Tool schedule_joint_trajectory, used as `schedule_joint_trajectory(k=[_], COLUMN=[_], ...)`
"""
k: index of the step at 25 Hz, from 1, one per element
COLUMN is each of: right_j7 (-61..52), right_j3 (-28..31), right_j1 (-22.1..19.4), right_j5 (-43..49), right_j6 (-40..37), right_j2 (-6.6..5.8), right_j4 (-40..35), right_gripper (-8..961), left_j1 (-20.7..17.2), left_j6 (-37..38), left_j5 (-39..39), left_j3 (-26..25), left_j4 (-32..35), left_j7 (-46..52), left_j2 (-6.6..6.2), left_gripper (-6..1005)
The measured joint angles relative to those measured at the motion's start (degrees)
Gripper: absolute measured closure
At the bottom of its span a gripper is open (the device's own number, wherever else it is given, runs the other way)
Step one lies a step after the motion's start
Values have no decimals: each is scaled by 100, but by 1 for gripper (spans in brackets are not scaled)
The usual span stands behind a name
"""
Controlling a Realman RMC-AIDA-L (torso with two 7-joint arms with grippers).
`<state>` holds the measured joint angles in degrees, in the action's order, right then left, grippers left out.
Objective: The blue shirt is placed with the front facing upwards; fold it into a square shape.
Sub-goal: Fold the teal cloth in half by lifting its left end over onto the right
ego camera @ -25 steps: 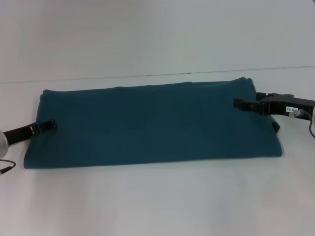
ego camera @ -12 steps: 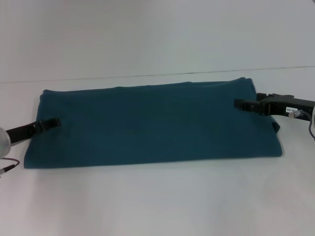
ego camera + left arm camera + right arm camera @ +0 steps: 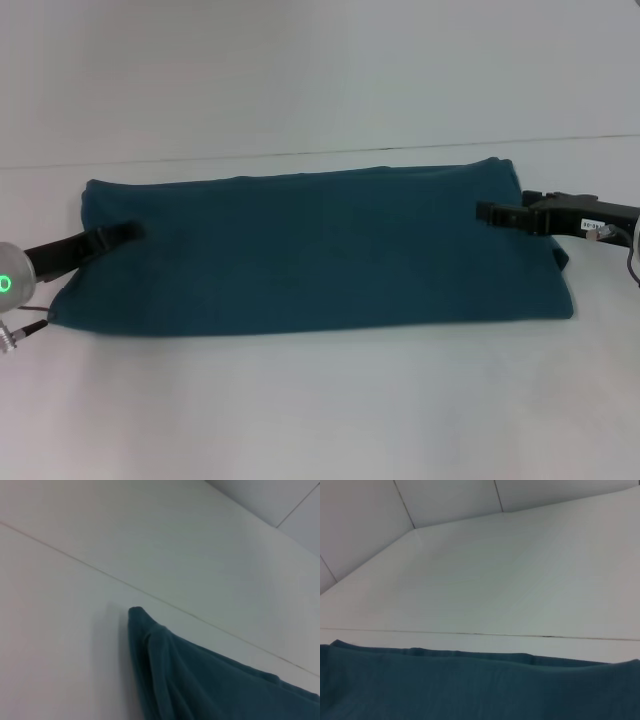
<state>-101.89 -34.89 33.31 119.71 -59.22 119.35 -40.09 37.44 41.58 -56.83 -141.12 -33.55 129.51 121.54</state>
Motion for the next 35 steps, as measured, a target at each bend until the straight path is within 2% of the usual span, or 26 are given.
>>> schedule_joint_trajectory(k=[14,23,29,35], right_j7=[1,-8,-10,-19], right_j3=[0,0,-3,-65], right_j1=[18,50,52,53], right_j5=[0,0,1,9], right_j6=[78,90,133,176], right_j2=[0,0,-6,-6], right_j4=[19,20,56,67], right_gripper=[24,24,24,24], left_j1=[-25,-202,-303,-360], left_j6=[22,22,-29,219], left_j5=[-200,-658,-701,-761], left_j3=[-13,-12,-10,-5], left_j4=[-80,-315,-352,-389], left_j7=[-38,-85,-142,-143], left_j2=[18,27,7,28], left_gripper=[175,174,174,174])
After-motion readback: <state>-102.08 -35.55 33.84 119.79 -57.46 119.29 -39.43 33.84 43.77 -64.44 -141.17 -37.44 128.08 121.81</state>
